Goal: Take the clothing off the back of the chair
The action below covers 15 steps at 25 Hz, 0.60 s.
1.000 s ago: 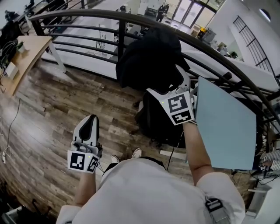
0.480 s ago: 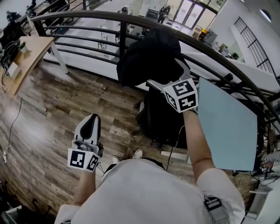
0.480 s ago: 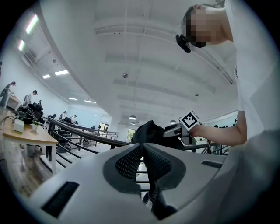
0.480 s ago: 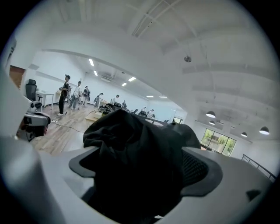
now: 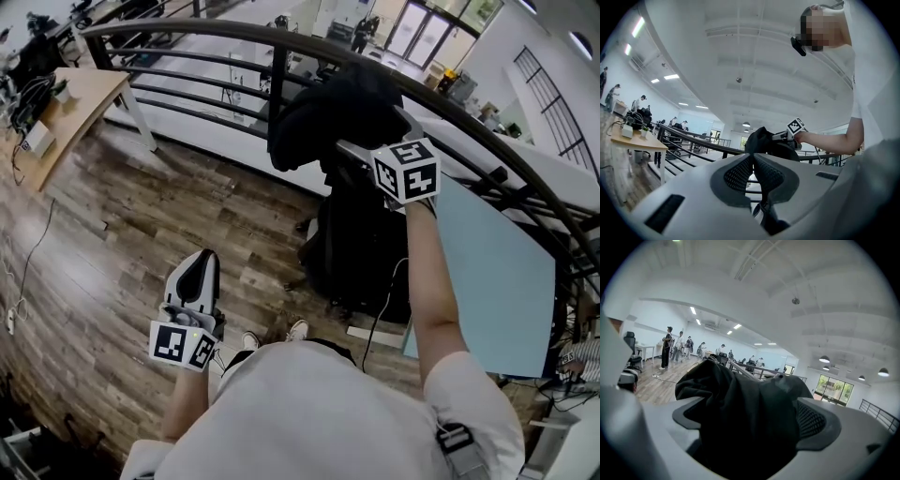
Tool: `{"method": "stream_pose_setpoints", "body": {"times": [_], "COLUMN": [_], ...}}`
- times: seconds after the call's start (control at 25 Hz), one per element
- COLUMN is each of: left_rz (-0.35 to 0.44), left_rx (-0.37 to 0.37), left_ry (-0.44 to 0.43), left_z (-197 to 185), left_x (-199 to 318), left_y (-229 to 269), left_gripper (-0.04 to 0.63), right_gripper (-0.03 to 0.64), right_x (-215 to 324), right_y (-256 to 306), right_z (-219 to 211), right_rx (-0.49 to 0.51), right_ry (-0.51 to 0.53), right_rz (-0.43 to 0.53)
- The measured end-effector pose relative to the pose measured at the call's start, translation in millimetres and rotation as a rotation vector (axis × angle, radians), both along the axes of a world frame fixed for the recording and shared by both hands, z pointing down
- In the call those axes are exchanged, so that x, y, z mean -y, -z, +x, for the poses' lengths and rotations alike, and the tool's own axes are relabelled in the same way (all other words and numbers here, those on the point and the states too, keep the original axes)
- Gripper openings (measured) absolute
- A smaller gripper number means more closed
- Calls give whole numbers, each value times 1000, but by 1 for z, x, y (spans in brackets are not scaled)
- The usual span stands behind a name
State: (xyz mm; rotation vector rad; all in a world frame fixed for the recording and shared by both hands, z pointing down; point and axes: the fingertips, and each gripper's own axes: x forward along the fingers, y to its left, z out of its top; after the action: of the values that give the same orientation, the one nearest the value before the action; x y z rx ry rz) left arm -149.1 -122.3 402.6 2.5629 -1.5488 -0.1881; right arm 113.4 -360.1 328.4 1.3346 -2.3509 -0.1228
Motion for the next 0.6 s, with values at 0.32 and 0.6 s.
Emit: {"method": "stream_pose_setpoints", "body": {"times": [0.32,0.6], "left_rz": [-25,-33], "left_rx": [-5,-9], "left_ry": [18,5], "left_z": [-8,-2], "left_x": [-5,-3], "left_y": [-6,-6], "left_gripper": [40,40], "right_gripper": [546,546], "right_x": [25,39], "right_y": [-14,-18], "right_z": [11,11], "right_rx": [200,253], "right_ry": [20,23], "right_rz": [-135,-152]}}
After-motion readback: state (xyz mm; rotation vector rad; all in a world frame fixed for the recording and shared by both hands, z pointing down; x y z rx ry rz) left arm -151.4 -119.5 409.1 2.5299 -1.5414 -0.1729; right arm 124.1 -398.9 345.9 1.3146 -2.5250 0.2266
